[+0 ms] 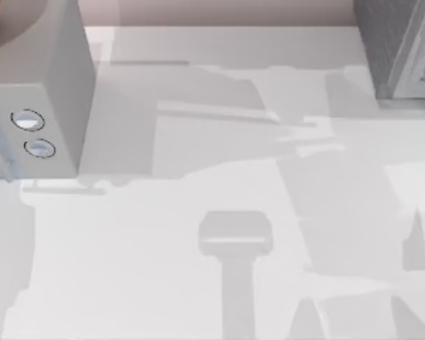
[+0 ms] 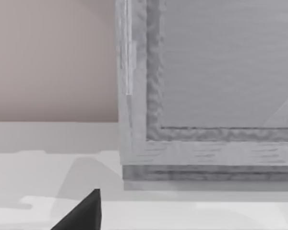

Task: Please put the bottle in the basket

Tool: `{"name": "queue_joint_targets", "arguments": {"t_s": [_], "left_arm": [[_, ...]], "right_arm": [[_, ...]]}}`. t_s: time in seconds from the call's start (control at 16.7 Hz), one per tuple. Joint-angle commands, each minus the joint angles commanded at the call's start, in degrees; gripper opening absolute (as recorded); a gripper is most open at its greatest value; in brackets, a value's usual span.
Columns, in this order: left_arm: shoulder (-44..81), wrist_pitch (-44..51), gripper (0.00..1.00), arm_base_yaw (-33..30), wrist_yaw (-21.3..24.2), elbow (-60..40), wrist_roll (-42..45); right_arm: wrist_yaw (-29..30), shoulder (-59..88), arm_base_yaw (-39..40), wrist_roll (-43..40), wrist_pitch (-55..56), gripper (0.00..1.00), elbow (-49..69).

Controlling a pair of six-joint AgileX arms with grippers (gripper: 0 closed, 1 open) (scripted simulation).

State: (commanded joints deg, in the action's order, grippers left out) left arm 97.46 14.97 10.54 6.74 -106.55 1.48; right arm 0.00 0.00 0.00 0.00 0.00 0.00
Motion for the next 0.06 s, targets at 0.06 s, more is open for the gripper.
{"name": "queue_joint_targets", "arguments": {"t_s": [0.06], "left_arm": [[0.00,0.00,1.00,0.00,0.00,0.00,0.00]], "right_arm": [[0.00,0.00,0.00,0.00,0.00,1.00,0.00]]}}
